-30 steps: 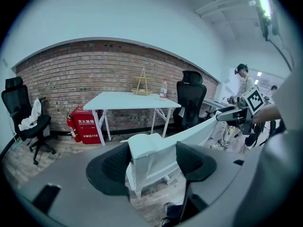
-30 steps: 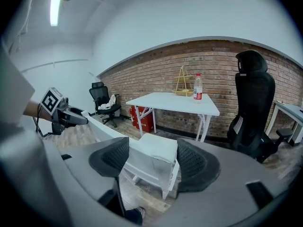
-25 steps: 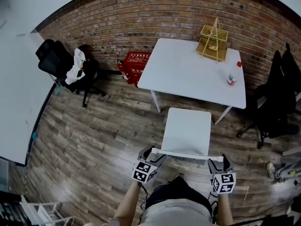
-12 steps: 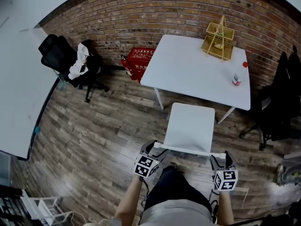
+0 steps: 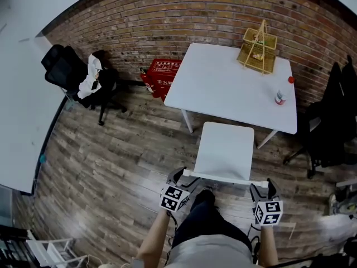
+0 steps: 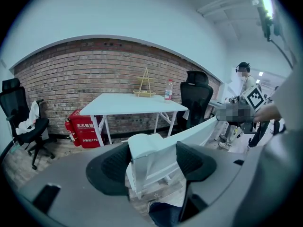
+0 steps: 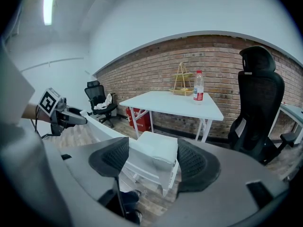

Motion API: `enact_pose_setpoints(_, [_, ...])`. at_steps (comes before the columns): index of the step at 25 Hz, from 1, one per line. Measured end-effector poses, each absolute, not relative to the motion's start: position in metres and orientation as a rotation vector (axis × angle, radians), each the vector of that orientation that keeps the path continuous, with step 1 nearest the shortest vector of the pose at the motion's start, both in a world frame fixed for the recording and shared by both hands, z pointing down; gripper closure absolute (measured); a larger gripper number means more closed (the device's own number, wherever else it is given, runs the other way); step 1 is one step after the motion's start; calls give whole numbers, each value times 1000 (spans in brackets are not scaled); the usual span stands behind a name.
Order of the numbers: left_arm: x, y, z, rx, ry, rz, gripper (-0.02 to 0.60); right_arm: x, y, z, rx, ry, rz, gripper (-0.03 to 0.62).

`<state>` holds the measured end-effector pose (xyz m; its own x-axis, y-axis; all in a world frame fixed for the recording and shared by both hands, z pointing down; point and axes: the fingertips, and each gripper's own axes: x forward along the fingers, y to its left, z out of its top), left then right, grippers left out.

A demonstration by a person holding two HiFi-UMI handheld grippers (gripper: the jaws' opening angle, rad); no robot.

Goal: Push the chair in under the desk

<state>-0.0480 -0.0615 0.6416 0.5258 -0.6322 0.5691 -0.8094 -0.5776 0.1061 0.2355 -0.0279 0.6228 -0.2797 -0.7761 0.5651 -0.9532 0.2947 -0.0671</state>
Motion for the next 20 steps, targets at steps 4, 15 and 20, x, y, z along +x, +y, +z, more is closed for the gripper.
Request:
enact_pose_setpoints(4, [-51, -76, 642, 2416, -1180, 691, 267, 233, -39, 625, 1555, -2137, 564, 275])
enact_pose_setpoints(15, [-53, -119, 641, 2430, -1153, 697, 267, 229, -76, 623, 1582, -2113, 576, 275])
enact_pose_setpoints(20, [-55, -137, 641, 2439, -1138, 704, 267, 226, -90, 623, 1594, -2109, 575, 275])
